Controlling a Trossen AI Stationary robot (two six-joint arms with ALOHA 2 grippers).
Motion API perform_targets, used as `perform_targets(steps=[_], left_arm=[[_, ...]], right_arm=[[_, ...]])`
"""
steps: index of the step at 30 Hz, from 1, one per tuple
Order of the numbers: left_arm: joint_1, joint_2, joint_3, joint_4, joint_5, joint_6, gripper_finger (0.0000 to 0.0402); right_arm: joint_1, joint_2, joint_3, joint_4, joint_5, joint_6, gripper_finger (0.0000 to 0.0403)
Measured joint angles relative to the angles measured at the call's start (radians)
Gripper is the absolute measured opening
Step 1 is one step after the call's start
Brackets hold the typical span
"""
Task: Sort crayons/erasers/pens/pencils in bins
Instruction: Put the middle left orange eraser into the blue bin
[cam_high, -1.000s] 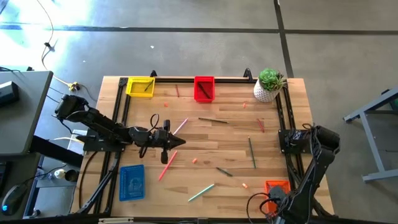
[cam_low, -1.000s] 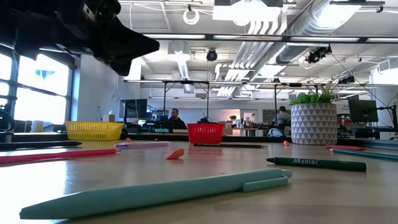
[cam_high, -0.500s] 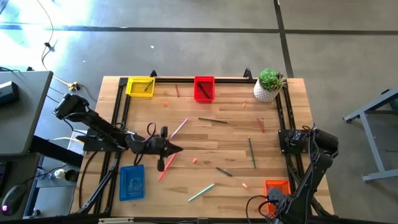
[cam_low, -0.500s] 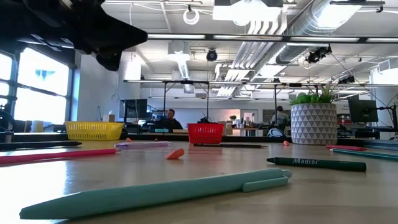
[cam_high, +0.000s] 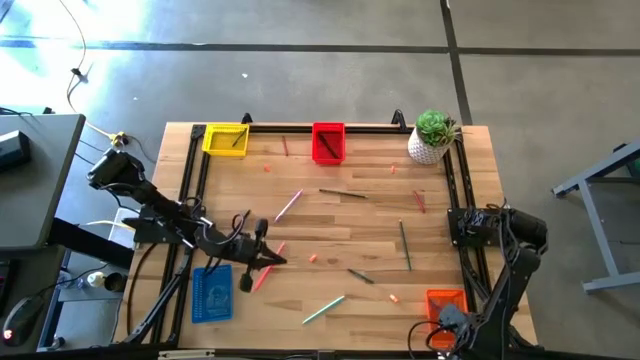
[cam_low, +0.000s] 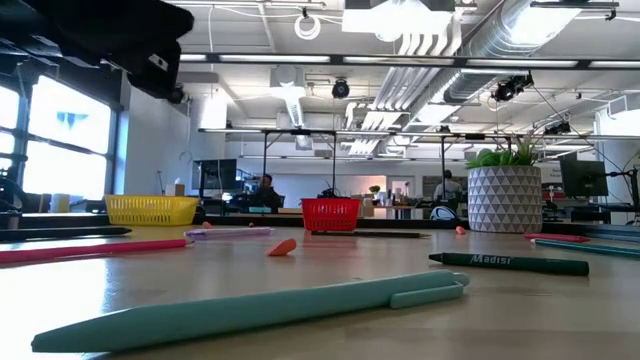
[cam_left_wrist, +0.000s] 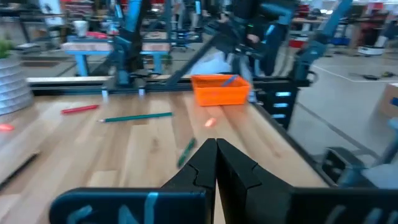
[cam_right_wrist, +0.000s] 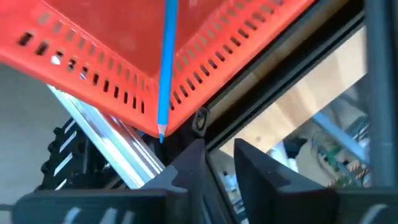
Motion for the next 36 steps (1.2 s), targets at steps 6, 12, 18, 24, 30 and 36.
perform_targets(steps=[6,12,18,24,30,36], left_arm=[[-0.040,0.016,0.001,-0.001,-0.004,-0.006,0.0000],[-0.066,0.099,0.039,0.000,-0.052,-0.015,0.0000],[-0.072,0.235,0.158,-0.057,-0.071,-0.019,0.0000],[-0.057,0.333,0.251,-0.134,-0.140,-0.104,0.0000],[-0.008,0.380,0.285,-0.203,-0.146,-0.241,0.0000],[0.028,0.474,0.399,-0.349,-0.224,-0.346,0.0023]], right_arm=[[-0.030,-0.024,0.043,0.010,0.348,-0.153,0.0007],[-0.123,-0.037,-0.007,0.200,0.736,-0.514,0.0002],[-0.261,-0.038,-0.183,0.664,0.934,-0.993,0.0001],[-0.377,-0.039,-0.438,1.270,0.943,-1.354,0.0000],[-0.475,-0.042,-0.696,1.853,0.824,-1.596,0.0000],[-0.538,-0.138,-0.902,2.128,0.767,-1.660,0.0000]])
